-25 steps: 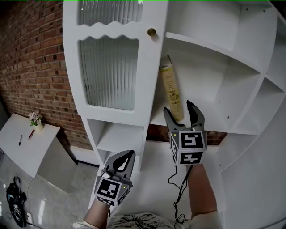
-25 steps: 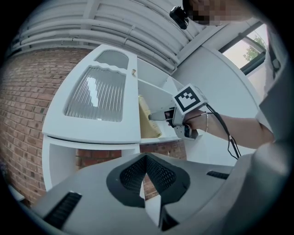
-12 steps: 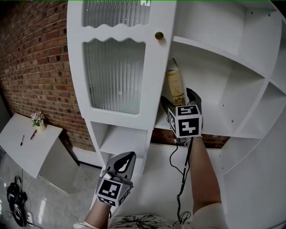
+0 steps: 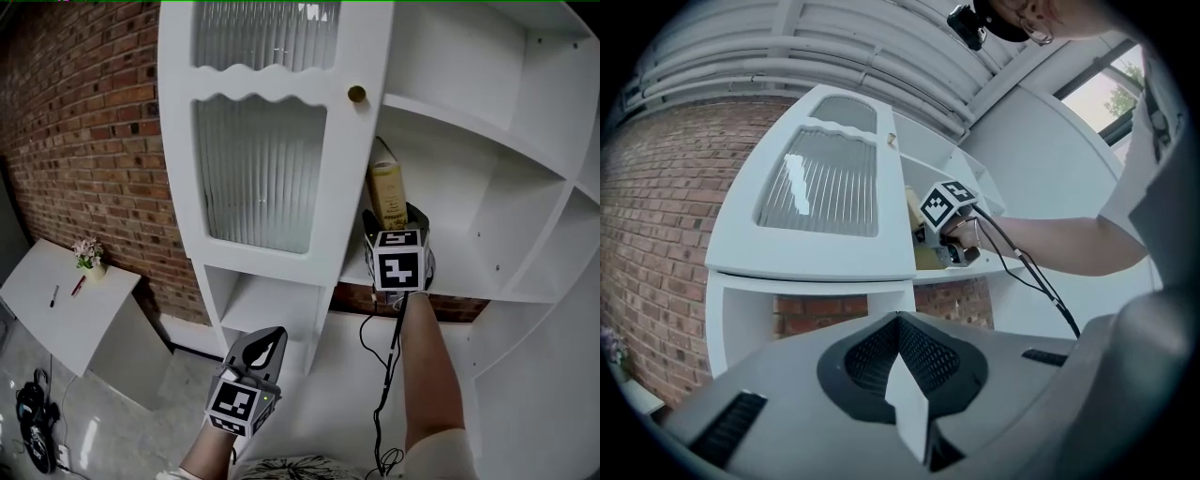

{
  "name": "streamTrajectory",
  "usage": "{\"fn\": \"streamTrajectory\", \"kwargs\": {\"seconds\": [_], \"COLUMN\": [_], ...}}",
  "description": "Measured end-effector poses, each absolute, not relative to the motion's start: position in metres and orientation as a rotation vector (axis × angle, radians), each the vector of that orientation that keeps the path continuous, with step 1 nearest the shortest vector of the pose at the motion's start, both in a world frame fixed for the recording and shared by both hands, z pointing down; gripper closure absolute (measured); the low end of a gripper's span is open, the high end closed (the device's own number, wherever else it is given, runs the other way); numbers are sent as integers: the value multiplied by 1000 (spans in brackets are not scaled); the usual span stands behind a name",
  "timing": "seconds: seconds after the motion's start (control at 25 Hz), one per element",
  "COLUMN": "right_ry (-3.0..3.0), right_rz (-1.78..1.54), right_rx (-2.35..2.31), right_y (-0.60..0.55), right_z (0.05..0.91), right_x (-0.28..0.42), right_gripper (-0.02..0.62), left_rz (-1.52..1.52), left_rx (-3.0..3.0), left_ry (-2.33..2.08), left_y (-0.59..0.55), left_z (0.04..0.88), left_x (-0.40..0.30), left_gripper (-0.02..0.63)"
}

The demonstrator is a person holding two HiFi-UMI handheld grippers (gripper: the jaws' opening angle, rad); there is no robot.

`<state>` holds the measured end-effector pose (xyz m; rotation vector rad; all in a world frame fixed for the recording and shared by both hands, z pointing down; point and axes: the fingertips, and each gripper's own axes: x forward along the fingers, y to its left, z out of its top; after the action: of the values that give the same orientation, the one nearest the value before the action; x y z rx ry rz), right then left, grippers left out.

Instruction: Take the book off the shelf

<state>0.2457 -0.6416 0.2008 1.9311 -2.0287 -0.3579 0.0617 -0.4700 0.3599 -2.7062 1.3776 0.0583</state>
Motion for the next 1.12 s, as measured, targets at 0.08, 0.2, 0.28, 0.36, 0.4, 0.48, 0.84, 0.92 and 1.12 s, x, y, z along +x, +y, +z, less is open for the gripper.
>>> {"fn": "streamTrajectory", "kwargs": {"seconds": [0.08, 0.2, 0.28, 0.36, 0.4, 0.48, 0.84, 0.92, 1.12], "right_ry": [-2011, -2013, -2016, -2012, -2009, -2006, -2040, -2059, -2117], "right_rz": [-376, -390, -392, -395, -397, -404, -458, -482, -532], "right_rx": [1947, 1925, 1921, 1922, 1922, 1921, 1958, 1964, 1973], "right_y": [-641, -640, -639, -637, -635, -630, -573, -554, -502], "right_z": [198, 198, 198, 199, 199, 198, 189, 185, 180], "right_x": [252, 256, 257, 258, 258, 260, 270, 270, 272], "right_gripper": [360, 362, 363, 364, 364, 364, 365, 365, 365], "left_rz": [61, 75, 66, 54, 53, 51, 27, 41, 59], "left_rx": [-2705, -2717, -2729, -2733, -2732, -2730, -2764, -2755, -2739], "left_ry": [1393, 1400, 1400, 1389, 1385, 1380, 1349, 1338, 1334], "left_y": [-472, -473, -472, -469, -468, -467, -441, -434, -415], "left_z": [360, 359, 361, 363, 362, 363, 371, 369, 367], "left_x": [57, 56, 58, 61, 61, 62, 76, 79, 87], "left_gripper": [597, 597, 597, 597, 597, 597, 597, 597, 597]}}
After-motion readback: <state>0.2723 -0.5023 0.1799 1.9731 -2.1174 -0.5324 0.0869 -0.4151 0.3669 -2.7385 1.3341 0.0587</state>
